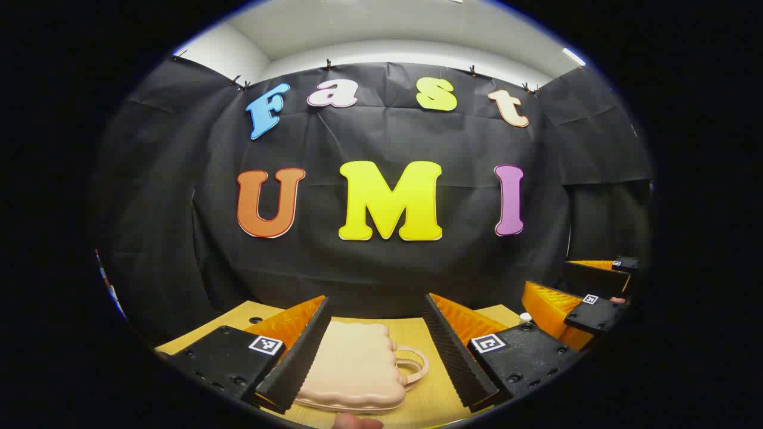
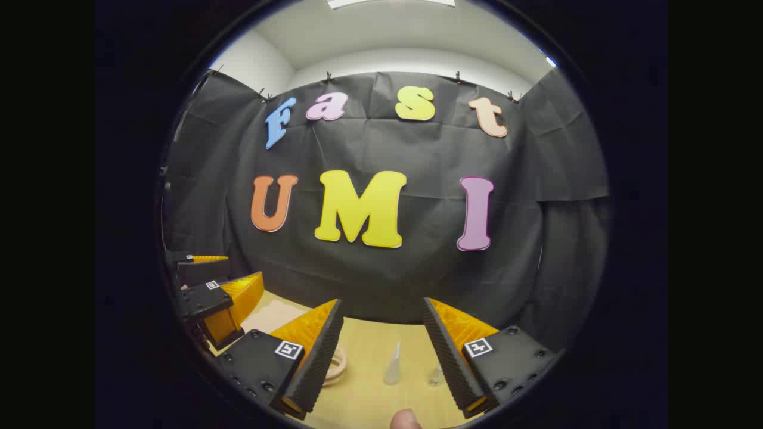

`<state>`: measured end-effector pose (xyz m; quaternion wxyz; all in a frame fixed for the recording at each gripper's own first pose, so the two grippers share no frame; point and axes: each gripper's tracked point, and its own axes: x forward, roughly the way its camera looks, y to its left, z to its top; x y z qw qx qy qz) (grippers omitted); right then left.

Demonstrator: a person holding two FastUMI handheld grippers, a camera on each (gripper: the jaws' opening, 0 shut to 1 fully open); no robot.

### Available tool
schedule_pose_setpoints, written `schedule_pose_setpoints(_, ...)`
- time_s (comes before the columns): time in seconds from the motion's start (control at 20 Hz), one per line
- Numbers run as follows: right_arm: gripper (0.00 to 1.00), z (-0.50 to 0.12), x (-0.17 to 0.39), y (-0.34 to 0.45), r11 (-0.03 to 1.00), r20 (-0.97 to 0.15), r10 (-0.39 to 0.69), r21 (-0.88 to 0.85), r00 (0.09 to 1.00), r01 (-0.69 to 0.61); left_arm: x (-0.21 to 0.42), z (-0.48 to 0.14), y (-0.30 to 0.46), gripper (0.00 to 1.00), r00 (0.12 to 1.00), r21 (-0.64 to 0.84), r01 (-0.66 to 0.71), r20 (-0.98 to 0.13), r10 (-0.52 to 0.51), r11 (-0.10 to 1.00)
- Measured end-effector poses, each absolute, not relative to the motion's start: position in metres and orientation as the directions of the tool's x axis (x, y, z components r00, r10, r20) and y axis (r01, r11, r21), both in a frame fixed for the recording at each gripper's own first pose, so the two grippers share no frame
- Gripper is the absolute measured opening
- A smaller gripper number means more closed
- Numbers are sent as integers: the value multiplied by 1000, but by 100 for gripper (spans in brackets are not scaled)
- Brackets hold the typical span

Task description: First open the suitcase, pack the skin care products into it, and then close the suitcase.

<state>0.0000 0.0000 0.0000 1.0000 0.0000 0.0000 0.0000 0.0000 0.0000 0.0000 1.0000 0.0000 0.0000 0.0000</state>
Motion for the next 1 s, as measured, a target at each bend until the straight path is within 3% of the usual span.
schedule_pose_setpoints(0.7, 80, -11, 0, -44, 998, -15, -43, 35, 999, 44, 4, -15, -40, 98, 998, 37, 59, -36, -58, 998)
schedule_pose_setpoints(1.0, 79, -33, -8, -87, 993, -61, -114, 28, 992, 116, 11, -43, -55, 99, 992, 126, 112, -79, -102, 986)
